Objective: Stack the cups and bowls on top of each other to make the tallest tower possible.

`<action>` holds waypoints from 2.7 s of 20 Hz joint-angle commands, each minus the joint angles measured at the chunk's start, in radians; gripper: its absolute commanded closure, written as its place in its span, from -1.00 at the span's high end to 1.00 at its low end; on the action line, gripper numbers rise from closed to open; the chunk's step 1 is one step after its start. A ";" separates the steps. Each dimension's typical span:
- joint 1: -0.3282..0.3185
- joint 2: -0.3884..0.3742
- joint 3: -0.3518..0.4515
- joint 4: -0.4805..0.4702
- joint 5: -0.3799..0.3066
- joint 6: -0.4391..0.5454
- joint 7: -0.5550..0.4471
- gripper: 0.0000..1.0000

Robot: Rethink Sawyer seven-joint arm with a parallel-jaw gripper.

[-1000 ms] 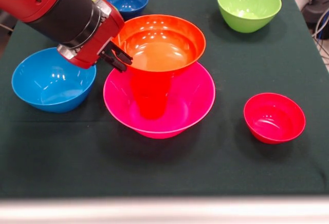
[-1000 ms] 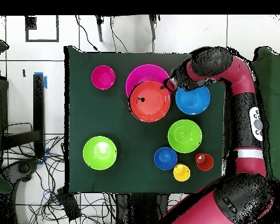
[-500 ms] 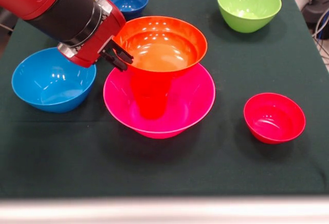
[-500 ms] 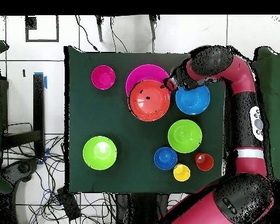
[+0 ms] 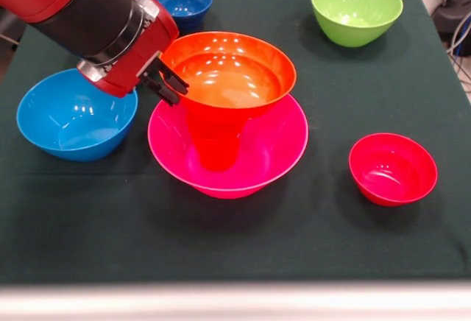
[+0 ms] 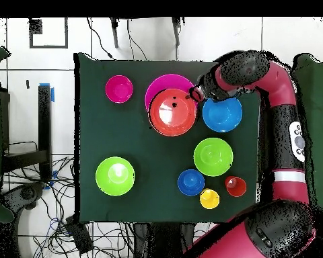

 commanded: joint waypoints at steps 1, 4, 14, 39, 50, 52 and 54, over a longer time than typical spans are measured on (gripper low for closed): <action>0.071 0.000 -0.019 -0.071 -0.028 -0.029 -0.191 -1.00; 0.070 0.002 -0.020 -0.066 -0.020 -0.037 -0.183 -1.00; 0.058 0.002 -0.020 -0.046 -0.022 -0.093 -0.197 1.00; 0.073 -0.010 -0.026 -0.060 -0.031 -0.081 -0.199 -1.00; 0.089 0.008 -0.018 -0.113 -0.025 -0.038 -0.207 -1.00; 0.102 0.027 -0.012 -0.160 -0.031 -0.012 -0.234 -1.00; 0.116 0.043 -0.008 -0.207 -0.041 0.019 -0.262 -1.00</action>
